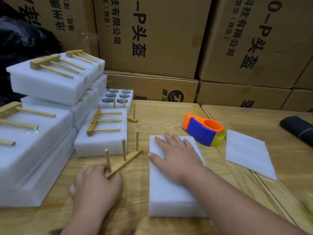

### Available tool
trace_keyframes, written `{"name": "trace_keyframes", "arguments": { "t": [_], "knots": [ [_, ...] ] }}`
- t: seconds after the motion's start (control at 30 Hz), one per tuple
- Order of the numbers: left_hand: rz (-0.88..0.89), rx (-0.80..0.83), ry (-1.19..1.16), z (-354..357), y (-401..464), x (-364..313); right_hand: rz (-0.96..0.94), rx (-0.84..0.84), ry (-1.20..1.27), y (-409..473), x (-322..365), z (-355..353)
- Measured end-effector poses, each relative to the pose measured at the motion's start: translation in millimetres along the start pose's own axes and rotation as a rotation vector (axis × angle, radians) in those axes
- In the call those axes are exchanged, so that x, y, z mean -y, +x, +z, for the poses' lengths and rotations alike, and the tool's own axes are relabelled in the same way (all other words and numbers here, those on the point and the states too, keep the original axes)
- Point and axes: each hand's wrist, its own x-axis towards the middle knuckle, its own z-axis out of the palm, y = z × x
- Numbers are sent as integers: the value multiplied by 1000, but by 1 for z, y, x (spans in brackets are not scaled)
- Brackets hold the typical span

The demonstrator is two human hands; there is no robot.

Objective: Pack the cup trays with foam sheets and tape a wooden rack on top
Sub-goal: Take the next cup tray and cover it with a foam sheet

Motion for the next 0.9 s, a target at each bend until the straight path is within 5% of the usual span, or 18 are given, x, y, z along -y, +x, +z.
{"name": "trace_keyframes", "arguments": {
  "t": [0.2, 0.4, 0.6, 0.73, 0.9],
  "knots": [
    [73, -32, 20, 6, 3, 0, 2, 23, -9, 0, 1, -2],
    [69, -80, -899, -9, -7, -5, -3, 36, 3, -1, 1, -3],
    [267, 77, -1359, -26, 1, -43, 4, -4, 50, -1, 1, -2],
    [276, 191, -1466, -38, 13, -85, -8, -5, 26, -1, 2, -1],
    [227, 315, -1288, -36, 25, -119, -7, -14, 13, -2, 4, 0]
  ]
}}
